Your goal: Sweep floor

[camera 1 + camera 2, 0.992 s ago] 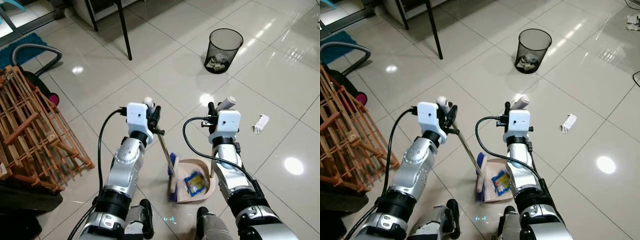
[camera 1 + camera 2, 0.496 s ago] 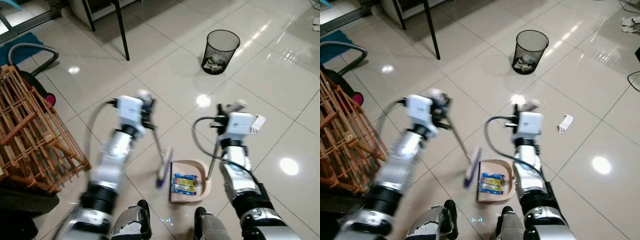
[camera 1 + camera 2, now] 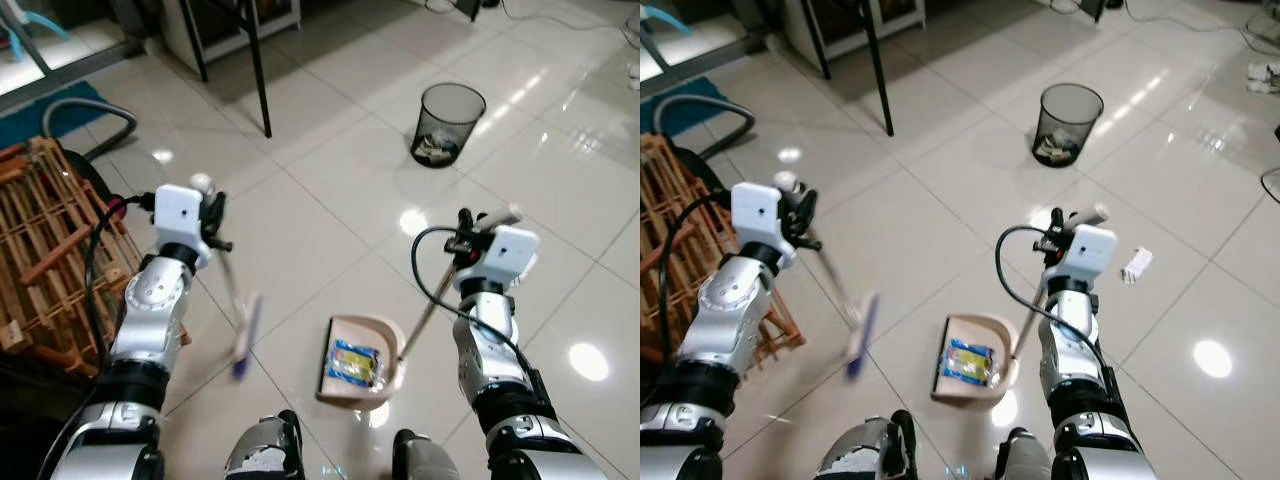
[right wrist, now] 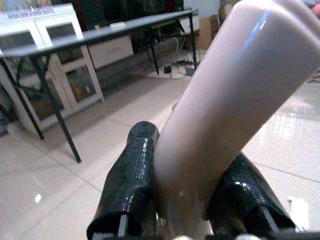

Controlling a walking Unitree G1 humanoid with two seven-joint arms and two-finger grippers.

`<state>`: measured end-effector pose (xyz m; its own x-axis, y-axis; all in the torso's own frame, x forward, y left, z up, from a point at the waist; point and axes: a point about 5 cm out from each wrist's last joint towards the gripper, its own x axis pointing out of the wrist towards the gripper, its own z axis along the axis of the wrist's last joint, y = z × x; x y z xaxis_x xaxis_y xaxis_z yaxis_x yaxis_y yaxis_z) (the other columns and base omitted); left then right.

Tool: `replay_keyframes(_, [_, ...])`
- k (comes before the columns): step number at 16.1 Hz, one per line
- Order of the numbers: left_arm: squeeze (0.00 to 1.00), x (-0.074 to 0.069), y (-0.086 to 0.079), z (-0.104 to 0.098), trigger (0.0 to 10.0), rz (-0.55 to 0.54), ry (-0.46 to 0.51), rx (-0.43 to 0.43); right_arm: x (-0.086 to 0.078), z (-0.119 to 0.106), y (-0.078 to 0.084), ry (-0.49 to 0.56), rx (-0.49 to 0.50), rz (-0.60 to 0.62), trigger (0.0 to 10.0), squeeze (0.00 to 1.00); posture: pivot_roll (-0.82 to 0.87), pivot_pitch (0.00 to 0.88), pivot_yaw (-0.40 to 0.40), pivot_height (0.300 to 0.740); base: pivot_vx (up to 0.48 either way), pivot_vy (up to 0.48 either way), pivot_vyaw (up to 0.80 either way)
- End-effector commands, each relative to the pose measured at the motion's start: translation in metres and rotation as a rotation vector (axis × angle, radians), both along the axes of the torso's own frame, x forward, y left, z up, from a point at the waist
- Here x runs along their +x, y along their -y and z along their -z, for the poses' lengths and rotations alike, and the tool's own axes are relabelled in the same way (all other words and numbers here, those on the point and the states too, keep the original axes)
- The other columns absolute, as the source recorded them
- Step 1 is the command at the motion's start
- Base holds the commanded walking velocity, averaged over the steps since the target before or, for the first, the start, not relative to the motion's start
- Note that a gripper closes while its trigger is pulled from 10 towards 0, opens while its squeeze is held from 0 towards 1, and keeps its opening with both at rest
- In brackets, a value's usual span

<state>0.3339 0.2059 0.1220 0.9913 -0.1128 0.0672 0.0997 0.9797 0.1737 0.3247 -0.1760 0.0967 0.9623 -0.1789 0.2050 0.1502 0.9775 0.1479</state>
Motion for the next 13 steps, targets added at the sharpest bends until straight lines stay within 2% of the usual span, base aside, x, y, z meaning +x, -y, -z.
replay_keyframes(1, [0.0, -0.006, -0.005, 0.002, 10.0, -0.024, 0.006, -0.002, 0.002, -0.017, 0.004, 0.069, 0.016, 0.009, 10.0, 0.0, 0.05, 0.056, 0.066, 0.74, 0.0, 0.0, 0.0])
replay_keyframes(4, [0.0, -0.028, -0.001, 0.017, 10.0, -0.025, -0.032, -0.008, 0.0, -0.05, 0.015, 0.126, 0.03, 0.008, 10.0, 0.0, 0.05, 0.073, 0.043, 0.74, 0.0, 0.0, 0.0])
replay_keyframes(6, [0.0, -0.043, 0.003, 0.025, 10.0, -0.033, -0.053, 0.092, -0.004, -0.066, 0.023, 0.128, 0.032, 0.021, 10.0, 0.0, 0.05, 0.04, 0.037, 0.74, 0.0, 0.0, 0.0])
replay_keyframes(8, [0.0, -0.054, 0.007, 0.028, 10.0, -0.042, -0.047, 0.094, -0.012, -0.082, 0.033, 0.156, 0.061, 0.045, 10.0, 0.0, 0.05, 0.018, 0.041, 0.74, 0.0, 0.0, 0.0])
replay_keyframes(9, [0.0, -0.06, 0.012, 0.026, 10.0, -0.037, -0.043, 0.088, -0.016, -0.098, 0.043, 0.176, 0.063, 0.069, 10.0, 0.0, 0.05, 0.002, 0.054, 0.74, 0.0, 0.0, 0.0])
replay_keyframes(10, [0.0, -0.06, 0.019, 0.02, 10.0, -0.016, -0.025, 0.091, -0.018, -0.111, 0.048, 0.2, 0.086, 0.076, 10.0, 0.0, 0.04, 0.011, 0.061, 0.74, 0.0, 0.0, 0.0])
replay_keyframes(11, [0.0, -0.059, 0.026, 0.016, 10.0, -0.017, -0.011, 0.054, -0.019, -0.122, 0.055, 0.219, 0.098, 0.091, 10.0, 0.0, 0.03, 0.03, 0.066, 0.74, 0.0, 0.0, 0.0])
replay_keyframes(13, [0.0, -0.059, 0.035, 0.018, 10.0, -0.006, -0.016, 0.036, -0.022, -0.13, 0.062, 0.234, 0.113, 0.1, 10.0, 0.0, 0.03, 0.006, 0.076, 0.74, 0.124, 0.0, -0.27])
